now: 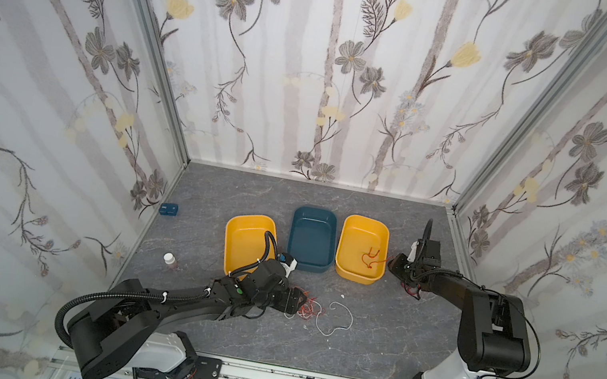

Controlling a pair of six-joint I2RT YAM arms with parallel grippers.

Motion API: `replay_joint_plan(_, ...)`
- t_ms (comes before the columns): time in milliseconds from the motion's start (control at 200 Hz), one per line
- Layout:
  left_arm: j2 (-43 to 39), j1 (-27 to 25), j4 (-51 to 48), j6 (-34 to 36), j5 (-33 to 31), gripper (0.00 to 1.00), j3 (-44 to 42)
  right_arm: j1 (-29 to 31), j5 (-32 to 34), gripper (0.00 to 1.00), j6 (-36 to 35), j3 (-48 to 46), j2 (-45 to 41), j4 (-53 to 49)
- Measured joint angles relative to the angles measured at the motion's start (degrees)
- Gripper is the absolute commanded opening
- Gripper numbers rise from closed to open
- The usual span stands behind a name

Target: Untangle the cables

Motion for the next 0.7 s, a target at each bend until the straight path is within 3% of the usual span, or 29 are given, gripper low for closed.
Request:
replay_joint_plan(205,-0.17,0.00,0.00,0.00,-0.24,0.81,0.00,-0.04,-2.49,0.30,-1.53,-0.68,-1.40,3.93)
replay_joint_plan(699,-0.72,0.00,0.02,0.00,-0.37,0.81,-0.20,-0.09,-4.20,0.30,-2.75,-0.98,-8.17,5.46)
